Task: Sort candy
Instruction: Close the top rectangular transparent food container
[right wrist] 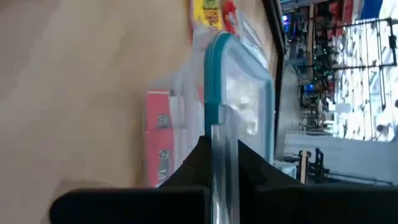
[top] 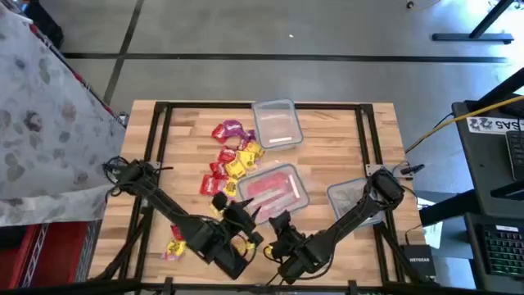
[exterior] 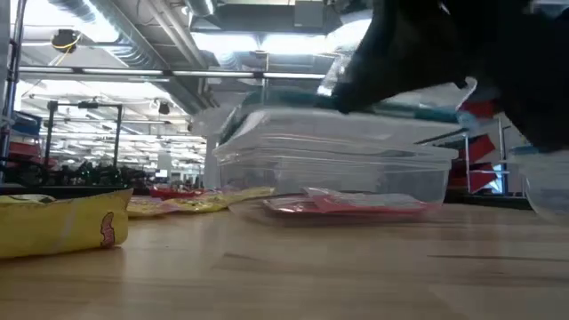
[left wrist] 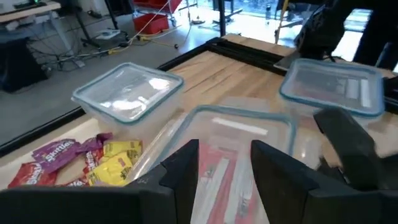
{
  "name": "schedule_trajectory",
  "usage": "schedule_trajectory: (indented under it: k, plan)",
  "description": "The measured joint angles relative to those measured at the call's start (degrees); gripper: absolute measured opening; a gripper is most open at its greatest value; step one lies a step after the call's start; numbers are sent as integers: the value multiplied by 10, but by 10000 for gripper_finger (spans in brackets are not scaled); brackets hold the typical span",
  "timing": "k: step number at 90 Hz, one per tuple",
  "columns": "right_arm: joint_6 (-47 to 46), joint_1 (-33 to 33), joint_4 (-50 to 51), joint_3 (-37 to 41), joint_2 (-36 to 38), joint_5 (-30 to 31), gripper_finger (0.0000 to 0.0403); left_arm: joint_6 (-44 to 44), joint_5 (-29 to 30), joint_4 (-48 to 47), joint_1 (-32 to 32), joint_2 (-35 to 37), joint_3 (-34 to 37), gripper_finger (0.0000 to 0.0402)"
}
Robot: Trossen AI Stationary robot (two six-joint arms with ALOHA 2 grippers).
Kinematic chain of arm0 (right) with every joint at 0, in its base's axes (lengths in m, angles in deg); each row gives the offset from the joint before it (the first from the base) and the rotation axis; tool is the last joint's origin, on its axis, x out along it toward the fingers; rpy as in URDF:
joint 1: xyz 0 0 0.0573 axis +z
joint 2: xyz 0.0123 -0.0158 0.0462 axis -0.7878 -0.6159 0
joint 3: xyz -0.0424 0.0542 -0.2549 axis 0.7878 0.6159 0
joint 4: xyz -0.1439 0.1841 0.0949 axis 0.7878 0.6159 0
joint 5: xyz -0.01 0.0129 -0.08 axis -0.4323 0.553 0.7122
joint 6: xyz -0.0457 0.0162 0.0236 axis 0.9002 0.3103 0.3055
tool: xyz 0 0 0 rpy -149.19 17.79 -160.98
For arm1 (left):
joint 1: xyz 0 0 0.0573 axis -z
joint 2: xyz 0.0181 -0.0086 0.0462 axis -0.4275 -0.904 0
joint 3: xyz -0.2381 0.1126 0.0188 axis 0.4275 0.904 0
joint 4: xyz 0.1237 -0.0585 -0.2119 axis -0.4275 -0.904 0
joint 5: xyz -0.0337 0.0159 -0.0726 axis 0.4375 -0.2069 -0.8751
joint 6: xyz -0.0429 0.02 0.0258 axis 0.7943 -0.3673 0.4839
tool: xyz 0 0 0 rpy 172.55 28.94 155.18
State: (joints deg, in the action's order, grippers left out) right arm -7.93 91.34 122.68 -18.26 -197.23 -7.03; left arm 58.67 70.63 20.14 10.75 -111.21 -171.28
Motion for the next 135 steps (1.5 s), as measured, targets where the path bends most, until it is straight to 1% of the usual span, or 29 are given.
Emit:
schedule_trajectory:
  k: [13, 21, 26, 34, 43, 54, 68, 74, 82, 91, 102, 113, 122, 128, 135]
  plan:
    - [25, 0, -1, 10, 0, 0, 0, -56, -40, 37, -27, -14, 0, 129]
    - [50, 0, 9, 10, 0, 18, 0, -81, -63, 50, -41, -14, 0, 129]
    - [58, 0, 14, 10, 0, 29, 0, -97, -70, 62, -47, -14, 0, 129]
    - [64, 0, 14, 10, 0, 30, 0, -120, -71, 72, -55, -14, 0, 129]
    - [64, -3, 15, 10, 0, 17, 0, -132, -76, 72, -63, -14, 0, 129]
    - [64, -7, 15, 9, 0, 10, 0, -134, -114, 71, -76, -14, 0, 129]
    - [64, -16, 15, 7, 3, -52, 4, -145, -157, 71, -95, -16, 0, 129]
    - [56, -22, 18, 7, 4, -69, 12, -148, -166, 67, -103, -20, 0, 129]
    - [46, -23, 22, 7, 3, -73, 29, -148, -183, 66, -112, -27, 2, 129]
    - [37, -23, 32, 8, 2, -81, 57, -144, -207, 78, -123, -27, 25, 129]
    - [16, -17, 39, 8, 5, -104, 102, -126, -207, 76, -124, -26, 38, 129]
    - [-8, -10, 69, 9, 20, -155, 157, -128, -205, 93, -125, -26, 47, 129]
    - [-33, -6, 100, 10, 47, -225, 197, -142, -206, 102, -126, -26, 48, 129]
    - [-59, -3, 104, 10, 64, -252, 213, -142, -205, 105, -128, -26, 48, 129]
    - [-81, -3, 119, 10, 83, -273, 222, -145, -204, 117, -131, -26, 48, 129]
